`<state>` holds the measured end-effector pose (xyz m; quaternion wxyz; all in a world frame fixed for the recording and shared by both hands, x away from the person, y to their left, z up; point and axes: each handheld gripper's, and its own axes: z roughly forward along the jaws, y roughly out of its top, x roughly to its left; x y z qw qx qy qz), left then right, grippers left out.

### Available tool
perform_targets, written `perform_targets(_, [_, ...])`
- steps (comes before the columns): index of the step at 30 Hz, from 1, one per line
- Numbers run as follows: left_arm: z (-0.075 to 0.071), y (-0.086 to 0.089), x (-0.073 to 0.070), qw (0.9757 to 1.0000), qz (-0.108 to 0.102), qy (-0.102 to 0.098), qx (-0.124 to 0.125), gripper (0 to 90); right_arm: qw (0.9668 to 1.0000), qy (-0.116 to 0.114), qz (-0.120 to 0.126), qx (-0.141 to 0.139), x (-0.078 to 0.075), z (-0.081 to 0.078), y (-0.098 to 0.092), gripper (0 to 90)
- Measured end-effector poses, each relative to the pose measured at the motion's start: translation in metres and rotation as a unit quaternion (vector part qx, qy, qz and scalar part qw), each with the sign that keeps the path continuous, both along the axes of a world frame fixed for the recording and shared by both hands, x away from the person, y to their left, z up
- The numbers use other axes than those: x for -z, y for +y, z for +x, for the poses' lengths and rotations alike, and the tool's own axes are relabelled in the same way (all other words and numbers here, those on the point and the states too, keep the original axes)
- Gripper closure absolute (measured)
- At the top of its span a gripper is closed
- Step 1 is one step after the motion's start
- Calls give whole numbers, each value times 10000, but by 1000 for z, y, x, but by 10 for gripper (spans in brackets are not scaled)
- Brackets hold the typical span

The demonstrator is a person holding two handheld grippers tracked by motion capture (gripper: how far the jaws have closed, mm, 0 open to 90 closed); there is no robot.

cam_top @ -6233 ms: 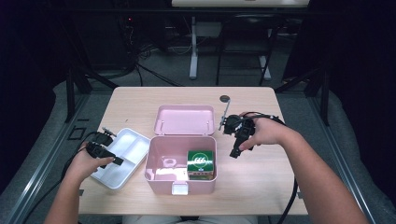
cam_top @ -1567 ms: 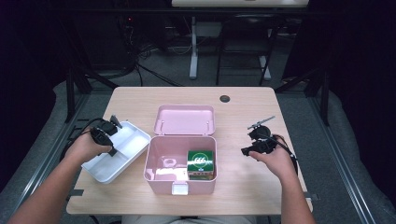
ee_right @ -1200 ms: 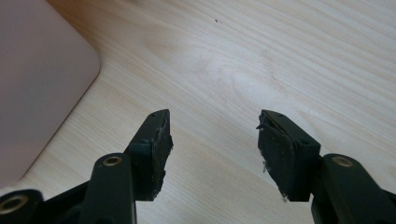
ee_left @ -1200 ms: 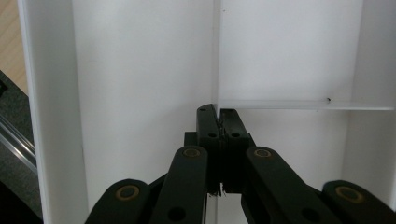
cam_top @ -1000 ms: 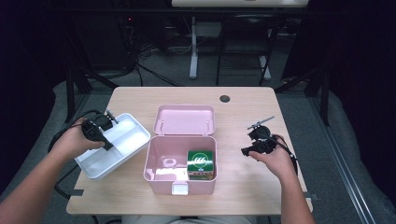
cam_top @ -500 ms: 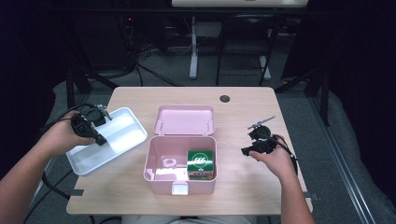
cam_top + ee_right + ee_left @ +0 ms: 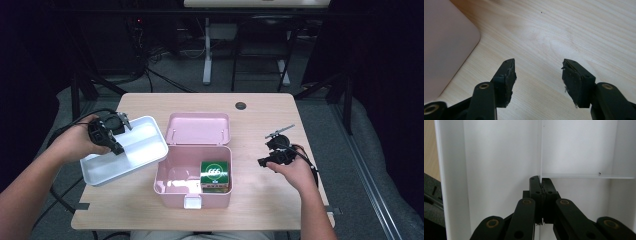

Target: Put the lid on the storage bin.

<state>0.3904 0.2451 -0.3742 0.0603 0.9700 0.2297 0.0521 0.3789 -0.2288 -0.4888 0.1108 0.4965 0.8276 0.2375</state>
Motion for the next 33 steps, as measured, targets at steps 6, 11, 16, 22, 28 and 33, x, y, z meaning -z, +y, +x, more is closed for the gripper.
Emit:
perform_targets(6, [0, -16, -3, 9995, 87, -42, 308, 894, 10000, -19, 14, 45, -1, 0, -2, 437])
perform_targets(11, [1, -32, -4, 9987, 32, -62, 500, 894, 10000, -50, -9, 35, 0, 0, -3, 437])
perform_targets(16, [1, -47, -6, 9974, -17, -88, 721, 894, 10000, -40, -13, 23, 0, 0, -3, 437])
perform_targets(22, [1, -68, -6, 9951, -8, -79, 989, 894, 10000, -41, 16, 40, 0, 0, -4, 437])
perform_targets(28, [1, -89, -1, 9920, 36, -66, 1262, 894, 10000, -33, 15, 41, 1, 1, -4, 437])
perform_targets(33, [-1, -106, 2, 9891, 74, -16, 1471, 894, 10000, -14, 12, 58, 1, 1, -4, 436])
